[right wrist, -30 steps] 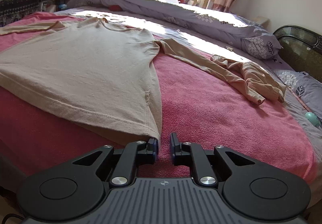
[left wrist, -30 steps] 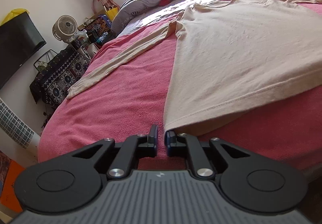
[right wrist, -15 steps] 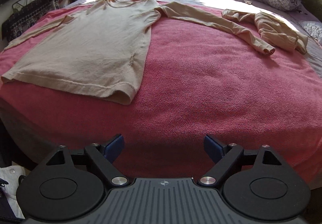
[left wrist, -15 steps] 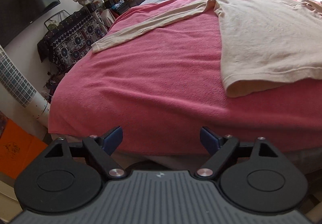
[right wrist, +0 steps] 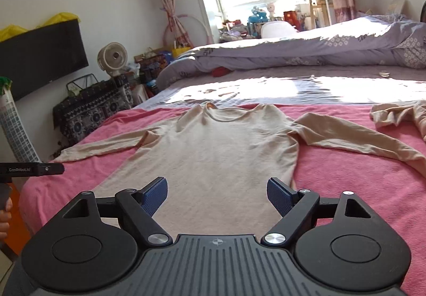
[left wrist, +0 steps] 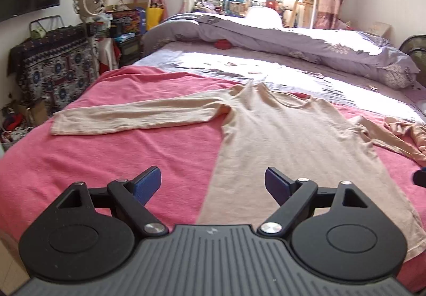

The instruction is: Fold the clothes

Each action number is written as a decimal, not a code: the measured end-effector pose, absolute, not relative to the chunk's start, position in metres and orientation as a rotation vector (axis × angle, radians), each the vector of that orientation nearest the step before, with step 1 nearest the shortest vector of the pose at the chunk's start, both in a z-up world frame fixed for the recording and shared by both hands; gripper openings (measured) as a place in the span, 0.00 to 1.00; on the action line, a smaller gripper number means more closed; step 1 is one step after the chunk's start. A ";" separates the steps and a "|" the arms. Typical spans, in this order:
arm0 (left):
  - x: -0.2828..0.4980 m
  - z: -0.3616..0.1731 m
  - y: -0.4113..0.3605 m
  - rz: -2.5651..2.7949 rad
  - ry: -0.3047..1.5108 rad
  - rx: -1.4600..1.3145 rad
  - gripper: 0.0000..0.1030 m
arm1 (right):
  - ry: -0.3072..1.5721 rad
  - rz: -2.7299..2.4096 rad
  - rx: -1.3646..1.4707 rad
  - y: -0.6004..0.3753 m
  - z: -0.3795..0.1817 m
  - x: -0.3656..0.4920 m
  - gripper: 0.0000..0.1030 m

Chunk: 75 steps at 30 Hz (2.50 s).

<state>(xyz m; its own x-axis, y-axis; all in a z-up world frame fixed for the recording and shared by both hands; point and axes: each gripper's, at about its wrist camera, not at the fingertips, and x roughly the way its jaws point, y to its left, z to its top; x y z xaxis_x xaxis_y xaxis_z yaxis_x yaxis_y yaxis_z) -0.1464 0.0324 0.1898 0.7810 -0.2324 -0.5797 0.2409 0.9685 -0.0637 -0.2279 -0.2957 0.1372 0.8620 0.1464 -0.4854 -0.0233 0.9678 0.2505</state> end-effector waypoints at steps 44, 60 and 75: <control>-0.154 0.123 0.000 -0.216 0.818 0.260 0.99 | 0.819 -0.669 -0.397 -0.478 0.036 -0.187 0.21; -0.151 0.113 0.011 -0.223 0.858 0.169 1.00 | 0.844 -0.931 -0.247 -0.569 0.048 -0.209 0.21; -0.071 0.150 -0.066 -0.460 0.716 0.198 0.99 | 0.479 -0.201 0.313 -0.539 0.132 -0.090 0.87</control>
